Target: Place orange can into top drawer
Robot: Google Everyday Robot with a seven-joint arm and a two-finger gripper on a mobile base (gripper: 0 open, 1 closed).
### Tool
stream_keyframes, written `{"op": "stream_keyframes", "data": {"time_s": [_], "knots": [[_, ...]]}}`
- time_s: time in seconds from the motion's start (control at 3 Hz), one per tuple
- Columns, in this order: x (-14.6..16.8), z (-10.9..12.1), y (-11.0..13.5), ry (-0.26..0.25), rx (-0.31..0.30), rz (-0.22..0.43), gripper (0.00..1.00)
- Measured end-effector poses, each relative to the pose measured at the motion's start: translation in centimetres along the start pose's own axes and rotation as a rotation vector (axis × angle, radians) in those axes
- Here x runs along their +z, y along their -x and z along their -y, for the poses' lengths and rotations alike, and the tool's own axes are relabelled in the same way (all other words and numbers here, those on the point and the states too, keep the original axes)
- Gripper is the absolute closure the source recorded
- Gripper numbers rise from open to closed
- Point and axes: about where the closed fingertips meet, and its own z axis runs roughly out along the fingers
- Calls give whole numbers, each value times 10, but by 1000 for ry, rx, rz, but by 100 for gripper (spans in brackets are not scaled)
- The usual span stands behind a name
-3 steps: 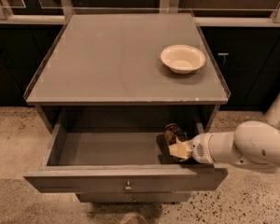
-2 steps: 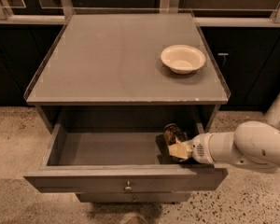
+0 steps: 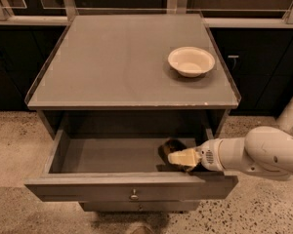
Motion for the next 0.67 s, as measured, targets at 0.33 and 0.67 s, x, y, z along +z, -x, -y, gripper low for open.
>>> {"op": "stream_keyframes", "data": {"time_s": [0.33,0.67], "knots": [[0,0,0,0,0,0,0],[0,0,0,0,0,0,0]]}}
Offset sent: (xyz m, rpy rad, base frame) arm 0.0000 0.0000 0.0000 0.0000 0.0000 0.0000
